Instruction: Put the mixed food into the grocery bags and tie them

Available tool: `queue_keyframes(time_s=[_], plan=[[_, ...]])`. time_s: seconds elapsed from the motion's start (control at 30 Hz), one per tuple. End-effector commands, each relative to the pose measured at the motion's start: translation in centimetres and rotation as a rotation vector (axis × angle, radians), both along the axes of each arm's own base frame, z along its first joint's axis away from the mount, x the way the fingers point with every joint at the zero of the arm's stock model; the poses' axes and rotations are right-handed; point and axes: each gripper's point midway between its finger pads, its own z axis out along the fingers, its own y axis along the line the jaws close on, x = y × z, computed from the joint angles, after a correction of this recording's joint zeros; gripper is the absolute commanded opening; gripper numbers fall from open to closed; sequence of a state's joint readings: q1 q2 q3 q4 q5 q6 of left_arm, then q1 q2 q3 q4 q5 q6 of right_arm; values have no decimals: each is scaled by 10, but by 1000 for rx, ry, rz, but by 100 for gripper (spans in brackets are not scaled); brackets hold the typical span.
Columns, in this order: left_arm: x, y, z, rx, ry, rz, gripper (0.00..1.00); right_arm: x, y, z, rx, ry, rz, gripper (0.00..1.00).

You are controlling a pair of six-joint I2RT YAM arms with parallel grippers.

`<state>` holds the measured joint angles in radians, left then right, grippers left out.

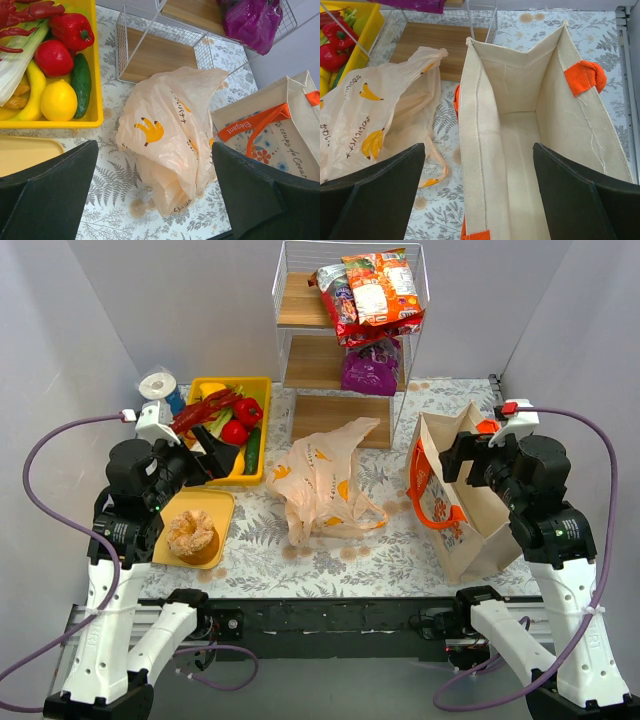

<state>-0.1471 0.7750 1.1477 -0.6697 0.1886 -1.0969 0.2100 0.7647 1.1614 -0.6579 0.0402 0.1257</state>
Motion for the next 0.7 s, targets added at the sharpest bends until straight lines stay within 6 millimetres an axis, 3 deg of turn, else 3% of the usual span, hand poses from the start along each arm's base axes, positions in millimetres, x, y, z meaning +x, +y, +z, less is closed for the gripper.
queue_keyframes(time_s=[0.0, 0.4, 0.53, 0.67], plan=[[-1, 0, 12, -5, -32, 3, 98, -7, 12, 9, 0, -15, 85, 95], [4, -1, 6, -21, -22, 10, 98, -11, 14, 14, -33, -10, 124, 95], [3, -12, 7, -8, -70, -73, 98, -3, 11, -1, -65, 65, 105, 90], [24, -9, -28, 43, 53, -55, 98, 12, 0, -38, -131, 222, 41, 79]])
